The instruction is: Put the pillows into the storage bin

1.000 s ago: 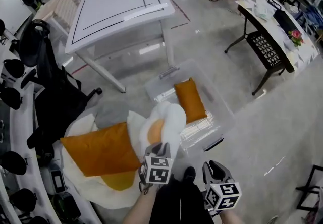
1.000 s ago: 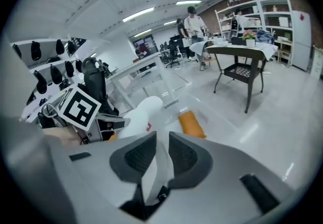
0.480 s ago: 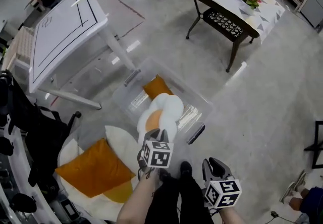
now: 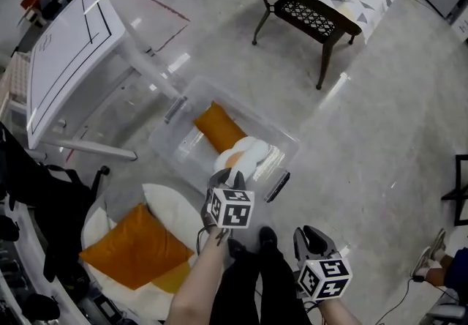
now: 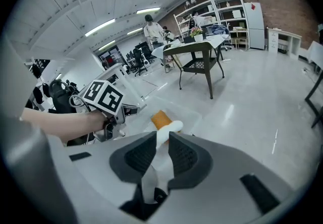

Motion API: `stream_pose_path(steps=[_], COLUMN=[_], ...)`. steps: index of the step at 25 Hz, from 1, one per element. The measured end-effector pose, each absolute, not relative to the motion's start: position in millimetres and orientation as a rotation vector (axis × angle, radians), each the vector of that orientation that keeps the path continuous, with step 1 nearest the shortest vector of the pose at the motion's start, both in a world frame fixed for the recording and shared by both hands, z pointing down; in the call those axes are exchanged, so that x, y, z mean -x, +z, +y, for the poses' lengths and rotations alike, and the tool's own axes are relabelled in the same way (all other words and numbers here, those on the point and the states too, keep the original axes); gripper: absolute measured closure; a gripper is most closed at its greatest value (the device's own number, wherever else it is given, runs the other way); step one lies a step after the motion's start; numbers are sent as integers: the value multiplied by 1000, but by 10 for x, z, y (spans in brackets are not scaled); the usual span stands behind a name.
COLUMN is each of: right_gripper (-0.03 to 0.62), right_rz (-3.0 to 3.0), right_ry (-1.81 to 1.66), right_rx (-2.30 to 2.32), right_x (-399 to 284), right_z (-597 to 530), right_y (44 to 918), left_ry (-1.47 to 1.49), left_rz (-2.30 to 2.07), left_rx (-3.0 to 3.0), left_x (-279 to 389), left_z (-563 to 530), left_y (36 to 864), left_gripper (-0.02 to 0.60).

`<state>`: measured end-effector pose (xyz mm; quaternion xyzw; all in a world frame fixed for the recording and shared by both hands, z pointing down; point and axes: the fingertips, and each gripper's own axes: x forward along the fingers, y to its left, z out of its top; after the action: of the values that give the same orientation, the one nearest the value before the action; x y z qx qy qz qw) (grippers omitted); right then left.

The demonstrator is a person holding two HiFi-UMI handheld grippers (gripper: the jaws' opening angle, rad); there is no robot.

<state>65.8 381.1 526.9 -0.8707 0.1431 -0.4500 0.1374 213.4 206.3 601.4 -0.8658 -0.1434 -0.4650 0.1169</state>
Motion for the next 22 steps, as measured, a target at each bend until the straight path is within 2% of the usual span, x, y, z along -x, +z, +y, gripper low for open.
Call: stream_pose_path(steps=[4,10,22], right_gripper=[519,519,519], right_rz=[489,674,1252], right_ry=[-1346,-1409,-1463], right_rx=[2493,2493,2432], right_x=[-684,-817,-838], right_z=[3708,3157,1402], right_y=[5327,5512,5885], left_ry=[-1399,-1493,-1561], left_rz=[-337,-90,529], left_rx=[2571,2624,2596], left_x=[-1945,-1520,-422], left_z=[1868,975,-1176], left_y=[6048,6253,6456], left_gripper=[510,425,415])
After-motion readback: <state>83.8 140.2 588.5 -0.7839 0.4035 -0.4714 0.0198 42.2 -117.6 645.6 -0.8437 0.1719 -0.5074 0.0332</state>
